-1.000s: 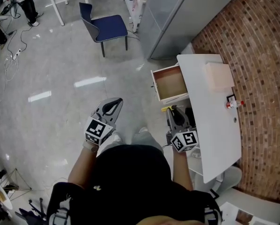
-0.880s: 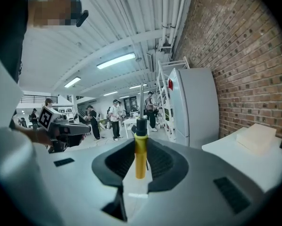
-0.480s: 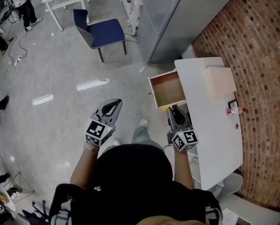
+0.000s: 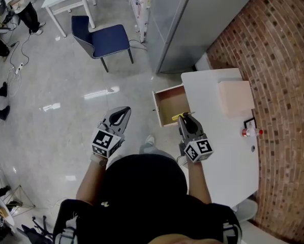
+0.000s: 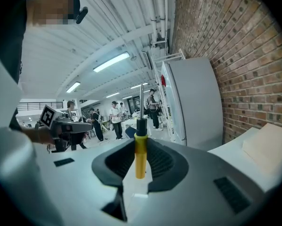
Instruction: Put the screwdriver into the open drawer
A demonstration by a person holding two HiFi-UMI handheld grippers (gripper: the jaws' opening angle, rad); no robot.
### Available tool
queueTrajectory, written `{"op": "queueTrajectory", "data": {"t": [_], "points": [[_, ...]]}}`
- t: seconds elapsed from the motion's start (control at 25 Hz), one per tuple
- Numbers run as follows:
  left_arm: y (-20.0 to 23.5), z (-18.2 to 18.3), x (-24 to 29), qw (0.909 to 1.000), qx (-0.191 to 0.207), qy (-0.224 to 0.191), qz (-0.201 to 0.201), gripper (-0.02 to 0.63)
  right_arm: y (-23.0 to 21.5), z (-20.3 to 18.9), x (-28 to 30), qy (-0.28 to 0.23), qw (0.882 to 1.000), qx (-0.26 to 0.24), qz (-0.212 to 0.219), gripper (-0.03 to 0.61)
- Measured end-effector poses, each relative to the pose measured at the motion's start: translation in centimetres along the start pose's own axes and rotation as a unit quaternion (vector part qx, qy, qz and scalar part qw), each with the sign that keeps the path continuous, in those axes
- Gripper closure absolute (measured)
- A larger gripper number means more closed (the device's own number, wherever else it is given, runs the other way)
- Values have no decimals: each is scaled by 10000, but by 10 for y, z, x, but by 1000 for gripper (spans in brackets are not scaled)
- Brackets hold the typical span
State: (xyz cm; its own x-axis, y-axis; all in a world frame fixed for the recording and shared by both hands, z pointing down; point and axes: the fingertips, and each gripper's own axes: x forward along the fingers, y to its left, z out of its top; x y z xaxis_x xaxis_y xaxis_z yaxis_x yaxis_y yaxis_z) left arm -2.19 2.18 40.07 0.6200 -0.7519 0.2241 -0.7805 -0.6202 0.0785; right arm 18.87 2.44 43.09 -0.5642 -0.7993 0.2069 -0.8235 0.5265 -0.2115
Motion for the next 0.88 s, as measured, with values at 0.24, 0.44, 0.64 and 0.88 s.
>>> {"op": "queueTrajectory", "data": {"t": [0.24,0.44,0.64,0.88], "points": [[-14,7,38,9999,64,98,126,609,-41,1,6,71,9998,68,198,495],[-20,6,56,9994,53,202,263,609,-64,-9,15,188,9991,127,355,495],[-18,-1,63,9984,51,384,417,609,-79,-22,28,359,9982,241,413,495],[2,-15,58,9965,-91,590,580,609,-85,-48,53,772,9955,343,433,495]]}}
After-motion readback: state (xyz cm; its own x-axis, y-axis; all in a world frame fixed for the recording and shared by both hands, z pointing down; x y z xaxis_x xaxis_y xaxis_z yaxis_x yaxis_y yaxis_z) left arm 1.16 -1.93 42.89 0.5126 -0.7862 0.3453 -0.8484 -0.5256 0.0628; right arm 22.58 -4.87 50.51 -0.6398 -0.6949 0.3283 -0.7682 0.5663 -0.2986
